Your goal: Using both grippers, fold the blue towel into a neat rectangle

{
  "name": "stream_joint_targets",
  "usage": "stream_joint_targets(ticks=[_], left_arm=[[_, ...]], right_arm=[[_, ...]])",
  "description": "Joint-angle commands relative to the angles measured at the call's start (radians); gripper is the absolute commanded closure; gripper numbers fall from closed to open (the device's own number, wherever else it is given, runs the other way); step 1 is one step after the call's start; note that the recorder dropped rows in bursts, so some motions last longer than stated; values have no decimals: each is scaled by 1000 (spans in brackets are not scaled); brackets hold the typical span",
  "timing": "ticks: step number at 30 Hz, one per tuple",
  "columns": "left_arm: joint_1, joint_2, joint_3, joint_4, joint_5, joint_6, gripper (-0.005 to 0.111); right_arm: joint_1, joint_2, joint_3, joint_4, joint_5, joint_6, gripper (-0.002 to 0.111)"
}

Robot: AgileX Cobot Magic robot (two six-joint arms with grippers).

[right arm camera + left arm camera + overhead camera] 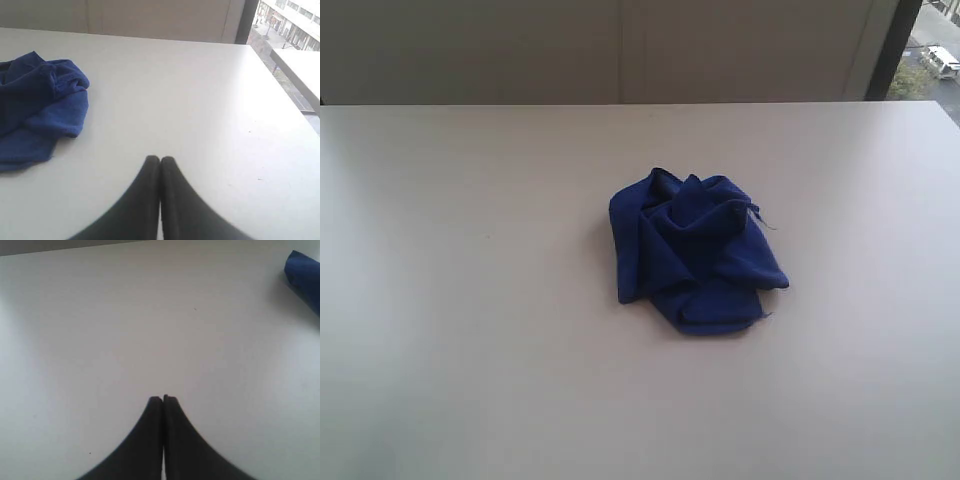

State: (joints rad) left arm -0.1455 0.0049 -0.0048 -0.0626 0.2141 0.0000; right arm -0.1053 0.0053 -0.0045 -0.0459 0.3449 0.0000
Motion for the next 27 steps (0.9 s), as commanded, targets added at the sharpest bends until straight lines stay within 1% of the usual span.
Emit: stream_joint_targets(ticks=[1,7,10,12,18,21,25,27], left_arm=[[-6,-5,5,-7,-3,0,107],[-6,-5,5,-7,-3,0,107],[-6,-5,5,-7,-3,0,107],[-6,-5,5,-7,-3,0,107],[-6,-5,5,-7,-3,0,107],[-6,-5,5,-7,-3,0,107],[-6,-5,5,-7,-3,0,107],[-6,-5,5,-7,-3,0,107]], right_arm=[[-5,-5,4,-3,-9,0,108],[-5,-5,4,-3,-15,0,108],[-5,-5,4,-3,-55,0,108],[-5,-5,4,-3,-111,0,108],[-5,-5,4,-3,-377,0,108],[-5,-5,4,-3,-460,0,108],[-5,-5,4,-3,-501,0,108],[-5,-5,4,-3,-590,0,108]])
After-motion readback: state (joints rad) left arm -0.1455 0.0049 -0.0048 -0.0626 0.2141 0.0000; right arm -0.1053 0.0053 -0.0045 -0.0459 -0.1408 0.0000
